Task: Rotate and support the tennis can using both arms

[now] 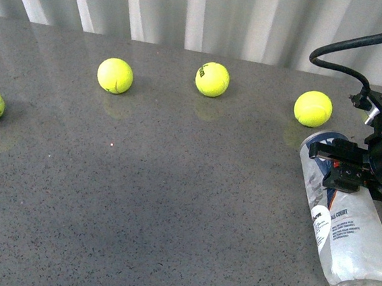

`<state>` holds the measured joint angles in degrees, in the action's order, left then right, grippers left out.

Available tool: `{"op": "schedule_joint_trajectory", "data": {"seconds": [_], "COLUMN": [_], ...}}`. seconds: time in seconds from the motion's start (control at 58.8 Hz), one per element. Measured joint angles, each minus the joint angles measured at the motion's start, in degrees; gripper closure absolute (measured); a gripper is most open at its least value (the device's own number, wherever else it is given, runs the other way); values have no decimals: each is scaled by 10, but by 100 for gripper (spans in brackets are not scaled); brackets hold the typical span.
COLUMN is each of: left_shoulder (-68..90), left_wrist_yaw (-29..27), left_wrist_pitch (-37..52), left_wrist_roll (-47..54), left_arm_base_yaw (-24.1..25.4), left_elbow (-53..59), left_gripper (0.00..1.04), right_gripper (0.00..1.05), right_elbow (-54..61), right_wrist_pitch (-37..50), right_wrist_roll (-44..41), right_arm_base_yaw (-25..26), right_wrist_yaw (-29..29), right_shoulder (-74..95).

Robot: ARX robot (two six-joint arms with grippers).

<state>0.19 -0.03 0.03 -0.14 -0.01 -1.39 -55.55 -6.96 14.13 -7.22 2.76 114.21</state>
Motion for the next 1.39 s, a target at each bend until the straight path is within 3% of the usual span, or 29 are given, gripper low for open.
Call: {"op": "schedule_joint_trajectory", "data": {"seconds": [0.272, 0.493, 0.612, 0.697, 0.748, 0.799, 0.885, 0.97, 1.021, 1.157, 1.395], "left_shoulder": [0, 0, 0, 0, 0, 0, 0, 0, 0, 0, 0], "left_wrist_yaw": [0, 0, 0, 0, 0, 0, 0, 0, 0, 0, 0], "left_wrist_pitch": [0, 0, 0, 0, 0, 0, 0, 0, 0, 0, 0], "left_wrist_roll": [0, 0, 0, 0, 0, 0, 0, 0, 0, 0, 0], "left_arm_base_yaw": [0, 0, 0, 0, 0, 0, 0, 0, 0, 0, 0], "left_elbow": [0, 0, 0, 0, 0, 0, 0, 0, 0, 0, 0], "left_gripper": [7, 7, 7, 7, 7, 7, 7, 7, 7, 7, 7], "right_gripper": [87, 92, 95, 95, 95, 95, 96, 96, 96, 96, 96], "right_elbow": [6, 28, 58, 101, 123, 146, 202, 225, 231, 235, 172], "right_wrist_pitch": [-3, -1, 55, 162, 220, 283, 420, 454, 452, 474, 473], "right_wrist_roll": [-7, -42, -134, -285, -344, -428, -645, -780, -819, -871, -826], "right_arm_base_yaw": [-5, -23, -49, -76, -87, -99, -134, -157, -167, -191, -228], "right_wrist_yaw": [-8, -43, -122, -211, -227, -221, -160, -119, -98, -78, -63], "right_shoulder": [-21, -75, -140, -187, -201, -212, -228, -228, -226, -185, -77]}}
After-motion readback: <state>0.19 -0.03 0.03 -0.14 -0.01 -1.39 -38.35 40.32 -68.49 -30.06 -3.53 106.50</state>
